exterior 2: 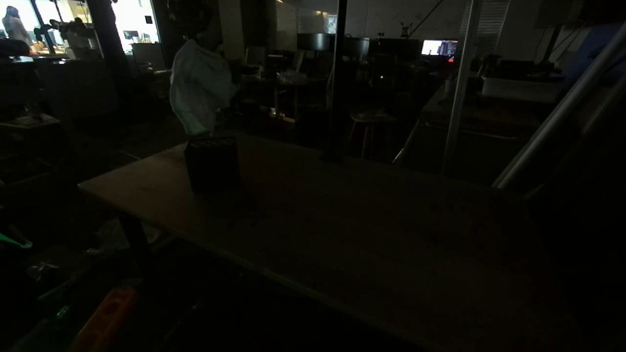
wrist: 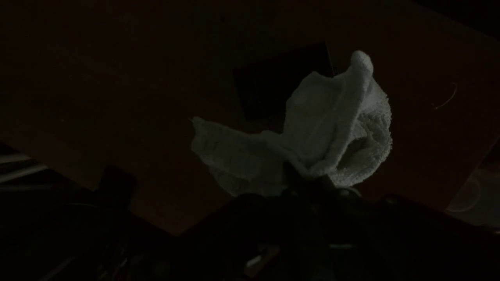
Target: Put the towel in the box then remove the towel and fold it.
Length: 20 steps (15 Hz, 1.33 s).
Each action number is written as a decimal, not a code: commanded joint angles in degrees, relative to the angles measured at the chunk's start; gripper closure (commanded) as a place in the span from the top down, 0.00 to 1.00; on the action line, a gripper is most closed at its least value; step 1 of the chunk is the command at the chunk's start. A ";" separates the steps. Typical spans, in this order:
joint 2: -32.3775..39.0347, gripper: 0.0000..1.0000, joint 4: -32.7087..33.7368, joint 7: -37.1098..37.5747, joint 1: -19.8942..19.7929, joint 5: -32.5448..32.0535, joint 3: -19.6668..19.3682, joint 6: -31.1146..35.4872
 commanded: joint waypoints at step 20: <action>26.64 0.35 24.77 -0.58 5.04 2.69 -0.26 -2.99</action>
